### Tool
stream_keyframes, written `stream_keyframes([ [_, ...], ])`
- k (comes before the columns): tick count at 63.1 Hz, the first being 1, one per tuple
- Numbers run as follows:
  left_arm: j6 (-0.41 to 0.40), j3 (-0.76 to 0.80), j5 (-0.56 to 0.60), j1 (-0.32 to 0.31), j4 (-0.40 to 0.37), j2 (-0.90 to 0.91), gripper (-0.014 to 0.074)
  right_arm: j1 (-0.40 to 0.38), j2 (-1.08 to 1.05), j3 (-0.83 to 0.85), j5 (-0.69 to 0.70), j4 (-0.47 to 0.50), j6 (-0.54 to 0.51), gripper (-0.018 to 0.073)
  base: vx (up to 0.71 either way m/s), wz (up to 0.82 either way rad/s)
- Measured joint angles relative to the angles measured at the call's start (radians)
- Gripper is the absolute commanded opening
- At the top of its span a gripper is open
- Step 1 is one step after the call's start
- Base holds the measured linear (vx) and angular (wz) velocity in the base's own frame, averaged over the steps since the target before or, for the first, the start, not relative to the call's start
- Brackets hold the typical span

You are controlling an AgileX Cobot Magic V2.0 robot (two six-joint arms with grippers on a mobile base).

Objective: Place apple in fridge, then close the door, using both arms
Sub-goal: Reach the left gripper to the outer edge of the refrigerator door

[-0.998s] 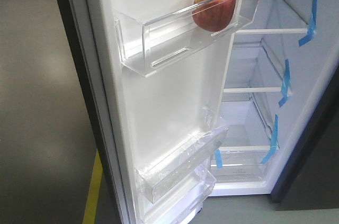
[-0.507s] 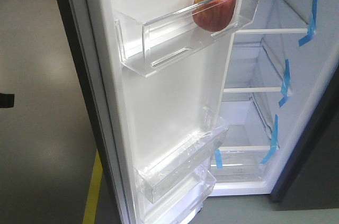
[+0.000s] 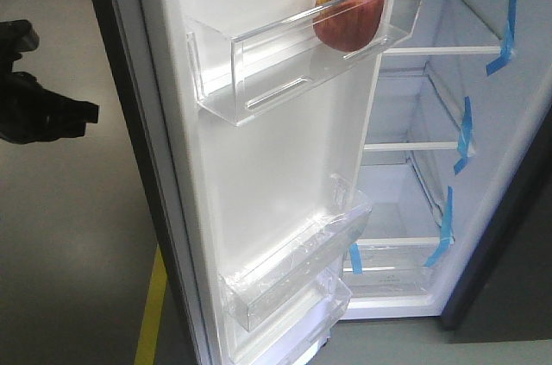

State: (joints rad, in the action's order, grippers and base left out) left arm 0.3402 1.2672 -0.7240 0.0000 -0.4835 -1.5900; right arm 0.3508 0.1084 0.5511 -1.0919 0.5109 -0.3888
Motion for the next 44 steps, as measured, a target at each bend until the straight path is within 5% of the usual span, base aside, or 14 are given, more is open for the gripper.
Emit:
stream_keyframes([
  [13, 0.098, 0.111, -0.02, -0.001, -0.216, -0.138, -0.0006, 0.0, 0.0, 0.0, 0.0, 0.0, 0.0, 0.0523, 0.0, 0.0],
  [44, 0.309, 0.219, -0.184, 0.003, -0.507, -0.247, -0.0006, 0.0, 0.0, 0.0, -0.001, 0.0, 0.0, 0.0523, 0.0, 0.0],
])
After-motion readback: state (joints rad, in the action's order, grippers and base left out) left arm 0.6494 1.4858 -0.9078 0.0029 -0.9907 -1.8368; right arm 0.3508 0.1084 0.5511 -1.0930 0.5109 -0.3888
